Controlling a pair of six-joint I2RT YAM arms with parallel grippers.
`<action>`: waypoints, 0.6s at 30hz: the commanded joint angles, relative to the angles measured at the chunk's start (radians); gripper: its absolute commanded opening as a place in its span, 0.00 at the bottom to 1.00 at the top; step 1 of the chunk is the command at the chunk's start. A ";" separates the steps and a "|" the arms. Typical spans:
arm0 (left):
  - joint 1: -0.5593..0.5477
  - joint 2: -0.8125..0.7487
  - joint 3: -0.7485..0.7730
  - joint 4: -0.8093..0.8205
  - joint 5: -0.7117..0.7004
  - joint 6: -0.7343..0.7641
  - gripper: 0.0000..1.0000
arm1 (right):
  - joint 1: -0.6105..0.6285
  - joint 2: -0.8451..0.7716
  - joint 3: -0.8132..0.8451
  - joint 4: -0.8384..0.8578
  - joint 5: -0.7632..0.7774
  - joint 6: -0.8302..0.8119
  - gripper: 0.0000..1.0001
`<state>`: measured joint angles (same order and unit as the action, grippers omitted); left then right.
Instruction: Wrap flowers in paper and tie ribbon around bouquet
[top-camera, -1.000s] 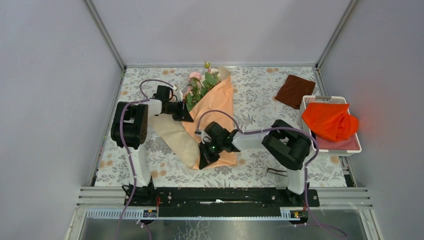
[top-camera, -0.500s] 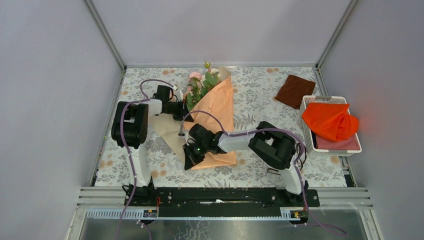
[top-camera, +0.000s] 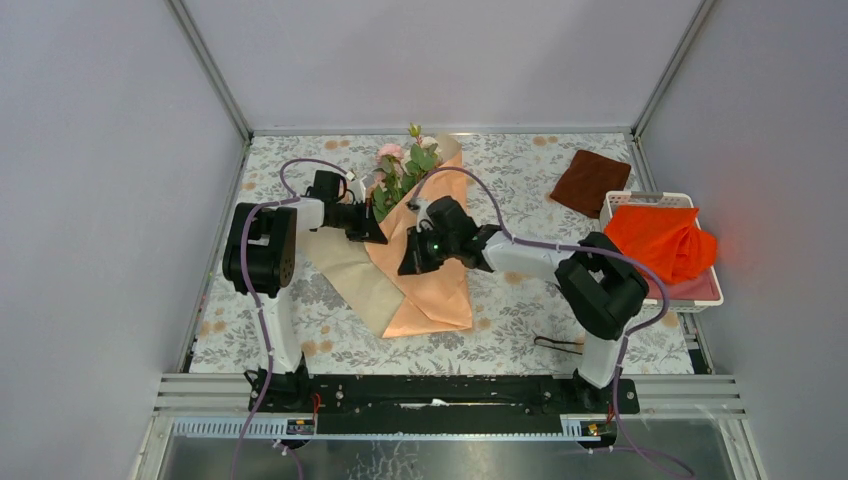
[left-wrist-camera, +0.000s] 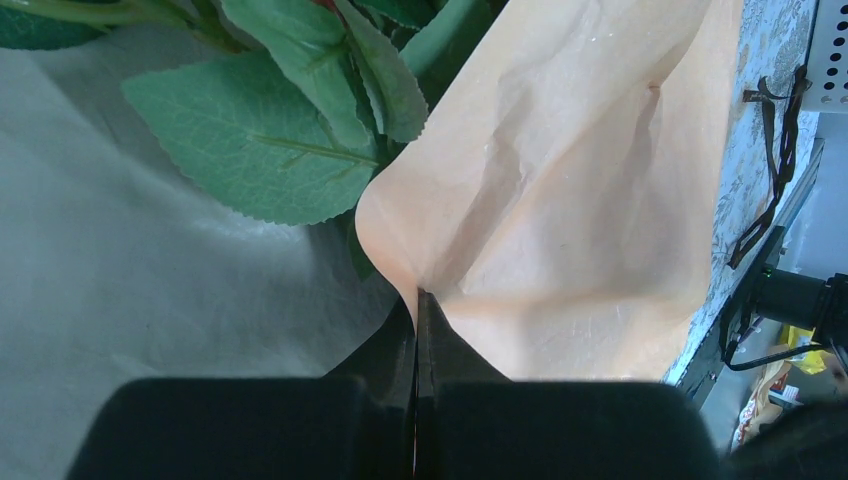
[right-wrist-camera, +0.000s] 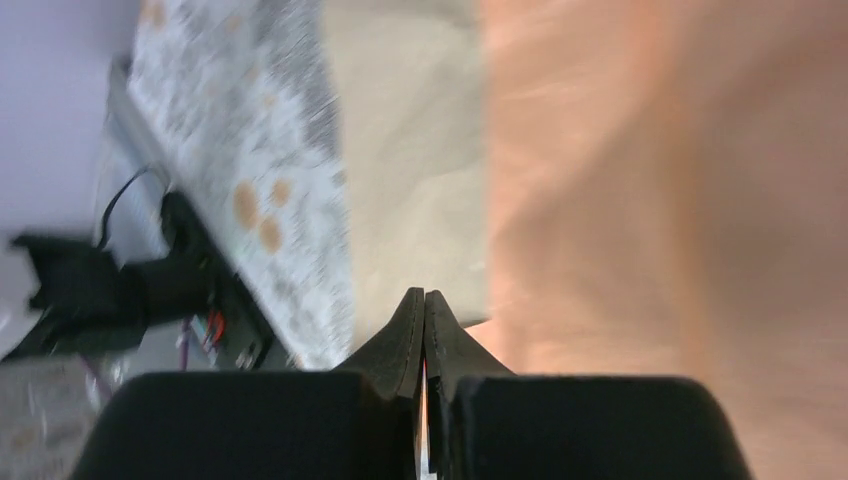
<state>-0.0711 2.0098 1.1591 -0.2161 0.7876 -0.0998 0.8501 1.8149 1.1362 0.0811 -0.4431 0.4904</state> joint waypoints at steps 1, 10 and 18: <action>0.005 0.032 0.008 0.012 -0.055 0.021 0.00 | -0.051 0.095 0.010 0.031 0.096 0.032 0.00; 0.067 -0.090 0.107 -0.192 -0.049 0.180 0.57 | -0.055 0.239 0.060 -0.119 0.265 0.074 0.00; 0.354 -0.260 -0.023 -0.169 -0.226 0.131 0.77 | -0.053 0.233 -0.002 -0.007 0.226 0.103 0.00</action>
<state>0.1764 1.8179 1.2171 -0.3897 0.6983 0.0387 0.7918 2.0224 1.1797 0.1066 -0.2768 0.5991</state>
